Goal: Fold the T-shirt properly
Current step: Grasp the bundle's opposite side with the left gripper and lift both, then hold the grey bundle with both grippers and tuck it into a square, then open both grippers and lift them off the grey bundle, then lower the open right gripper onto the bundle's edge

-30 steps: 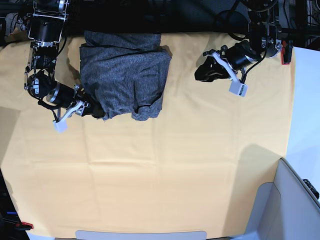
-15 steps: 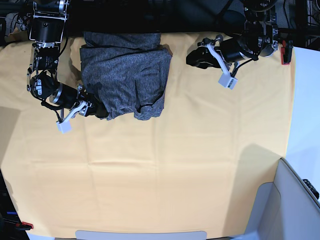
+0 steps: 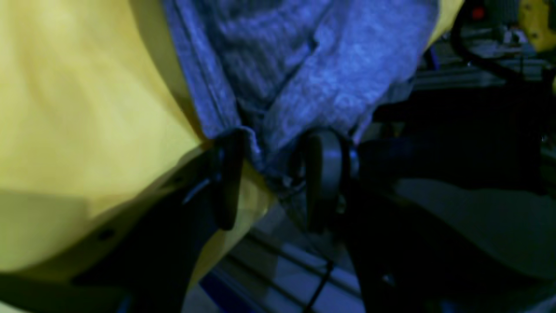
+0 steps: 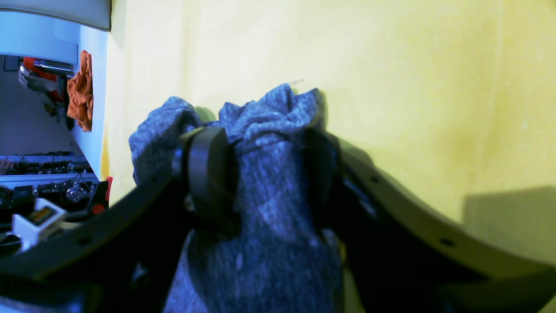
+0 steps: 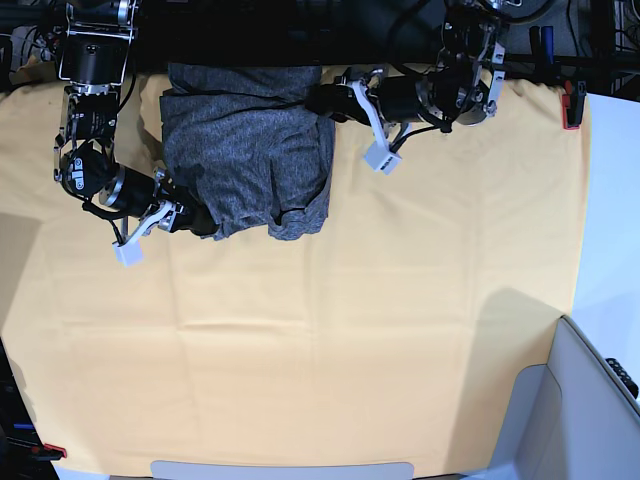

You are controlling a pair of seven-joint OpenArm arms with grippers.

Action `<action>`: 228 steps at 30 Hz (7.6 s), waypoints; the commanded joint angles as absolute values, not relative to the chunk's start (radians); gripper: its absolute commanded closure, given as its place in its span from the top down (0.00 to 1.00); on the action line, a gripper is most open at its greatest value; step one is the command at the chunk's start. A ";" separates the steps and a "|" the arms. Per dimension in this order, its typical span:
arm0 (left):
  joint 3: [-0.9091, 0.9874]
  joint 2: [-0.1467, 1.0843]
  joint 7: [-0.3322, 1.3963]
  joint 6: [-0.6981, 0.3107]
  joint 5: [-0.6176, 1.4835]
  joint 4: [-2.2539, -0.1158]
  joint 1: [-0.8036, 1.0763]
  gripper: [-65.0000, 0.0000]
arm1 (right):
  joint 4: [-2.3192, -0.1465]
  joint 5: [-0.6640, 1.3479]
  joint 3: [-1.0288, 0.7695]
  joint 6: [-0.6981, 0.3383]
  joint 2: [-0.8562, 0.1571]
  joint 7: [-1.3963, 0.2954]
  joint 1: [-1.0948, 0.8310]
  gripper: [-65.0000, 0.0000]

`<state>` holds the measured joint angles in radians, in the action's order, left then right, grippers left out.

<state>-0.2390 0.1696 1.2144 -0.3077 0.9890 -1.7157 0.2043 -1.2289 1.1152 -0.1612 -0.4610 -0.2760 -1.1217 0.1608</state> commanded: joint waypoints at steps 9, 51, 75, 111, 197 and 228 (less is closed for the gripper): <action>-0.325 0.173 1.204 -0.309 1.007 -1.643 0.177 0.36 | -1.239 1.096 -0.162 -0.456 -0.282 -1.156 0.166 0.44; -0.367 0.251 1.214 -0.185 1.006 -1.641 -0.022 0.01 | -1.613 0.829 -0.157 -0.447 -0.303 -1.159 0.108 0.00; -0.375 0.255 1.202 -0.162 1.006 -1.356 -0.367 0.01 | -1.824 0.714 -0.125 -0.447 -0.282 -1.159 -0.111 0.00; -0.542 0.236 1.018 -0.162 1.006 -1.202 -0.472 0.01 | -1.980 0.366 0.154 -0.447 -0.351 -1.155 -0.259 0.00; -0.087 0.321 1.221 -0.162 1.009 -1.728 -0.131 0.02 | -2.038 -0.248 -0.134 -0.447 -0.160 -1.152 -0.130 0.23; -0.094 0.308 1.216 -0.160 0.731 -1.785 0.145 0.00 | -1.962 -0.252 0.076 -0.446 -0.153 -1.159 -0.220 0.00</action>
